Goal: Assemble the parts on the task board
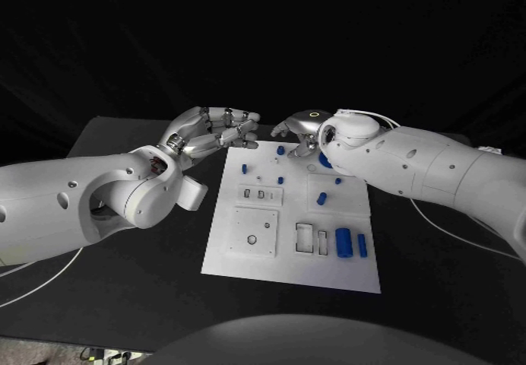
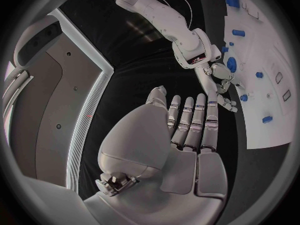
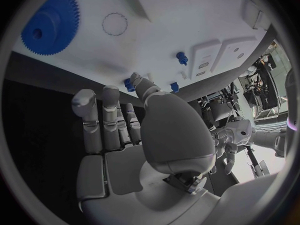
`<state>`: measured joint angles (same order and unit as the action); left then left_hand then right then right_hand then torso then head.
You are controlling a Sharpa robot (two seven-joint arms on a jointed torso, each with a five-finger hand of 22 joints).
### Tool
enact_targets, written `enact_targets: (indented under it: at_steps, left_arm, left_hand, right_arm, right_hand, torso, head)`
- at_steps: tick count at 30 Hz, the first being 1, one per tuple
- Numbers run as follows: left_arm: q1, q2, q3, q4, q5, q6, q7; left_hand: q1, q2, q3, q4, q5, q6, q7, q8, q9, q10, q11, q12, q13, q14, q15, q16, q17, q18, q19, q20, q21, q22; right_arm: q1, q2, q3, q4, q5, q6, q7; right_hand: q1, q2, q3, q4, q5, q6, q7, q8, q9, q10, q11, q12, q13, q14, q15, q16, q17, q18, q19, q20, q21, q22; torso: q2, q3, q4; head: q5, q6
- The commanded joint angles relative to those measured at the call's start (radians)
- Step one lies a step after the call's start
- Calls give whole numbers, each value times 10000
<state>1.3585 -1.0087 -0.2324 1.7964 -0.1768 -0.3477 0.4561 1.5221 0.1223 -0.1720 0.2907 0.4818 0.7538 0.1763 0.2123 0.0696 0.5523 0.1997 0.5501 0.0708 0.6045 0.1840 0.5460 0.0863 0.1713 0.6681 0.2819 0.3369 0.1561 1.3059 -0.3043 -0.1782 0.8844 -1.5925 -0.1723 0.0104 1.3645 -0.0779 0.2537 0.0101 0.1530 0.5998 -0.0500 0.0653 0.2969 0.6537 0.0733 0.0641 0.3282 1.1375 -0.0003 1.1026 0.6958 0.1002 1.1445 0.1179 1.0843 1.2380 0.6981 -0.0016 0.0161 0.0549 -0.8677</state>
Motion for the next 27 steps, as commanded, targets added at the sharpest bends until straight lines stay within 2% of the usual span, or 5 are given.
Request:
enact_targets:
  at_steps: [1, 13, 16, 21, 27]
  left_arm:
    - [5, 12, 6, 0, 48, 32, 35]
    - [1, 14, 6, -87, 48, 58, 63]
    - [-3, 50, 6, -132, 48, 68, 59]
    - [-25, 89, 6, -171, 48, 93, 55]
    - [-52, 129, 6, -219, 48, 123, 43]
  left_hand:
    - [28, 64, -17, 18, 36, 23, 76, 55, -14, 63, 23, 49, -15, 30, 53, 32, -11, -38, 86, 10, -17, -7]
    - [28, 64, -17, 18, 36, 23, 76, 55, -14, 63, 23, 49, -15, 30, 53, 32, -11, -38, 86, 10, -17, -7]
    - [31, 73, -15, 15, 39, 20, 80, 58, -15, 56, 25, 48, -18, 23, 54, 33, -15, -40, 85, 9, -18, -7]
    - [35, 87, -10, 14, 43, 19, 80, 62, -16, 51, 28, 47, -20, 17, 55, 35, -18, -42, 83, 8, -18, -8]
    - [41, 100, -5, 13, 46, 15, 80, 65, -17, 46, 31, 47, -22, 11, 57, 36, -21, -45, 81, 8, -19, -8]
  right_arm:
    - [34, -411, -3, 415, 826, -1170, 662]
    - [632, -3097, -24, 2907, 2219, -1956, 763]
    - [707, -3713, -62, 3351, 2425, -1775, 503]
    - [743, -4315, -138, 3764, 2424, -1157, -154]
    - [724, -4645, -199, 3970, 1922, -648, -857]
  right_hand:
    - [-27, 92, -128, 45, -12, 105, 141, -5, -49, 231, 57, 95, 138, 27, 35, 75, 152, 190, 91, 36, -7, 62]
    - [213, 277, -214, 296, 242, 1606, 899, 315, -39, 3120, -54, 3728, 2818, -2412, 131, -1667, -1222, 623, -3387, 331, -4084, -1874]
    - [-110, 269, -601, 524, 123, 1943, 1061, 452, 203, 3589, -262, 7467, 5893, -1286, 121, 307, 1431, 718, -3213, 492, -4313, -1908]
    - [-784, 310, -1044, 961, 642, 1757, 1362, 461, 763, 8816, -333, 14807, 12182, 4323, 86, 4677, 8739, -48, 650, 24, 556, 1132]
    - [-1324, 287, -1200, 1234, 1642, 1521, 1419, 566, 1508, 9171, -538, 15067, 12426, 4333, -190, 4682, 8749, -764, 3486, -237, 4053, 3011]
  torso:
    - [7, -4, -10]
    - [-12, -11, -37]
    - [-21, -3, -43]
    - [-5, 19, -34]
    - [-4, 1, -24]
  head:
    - [-27, 55]
    - [-57, 92]
    - [-71, 118]
    - [-108, 182]
    - [-171, 185]
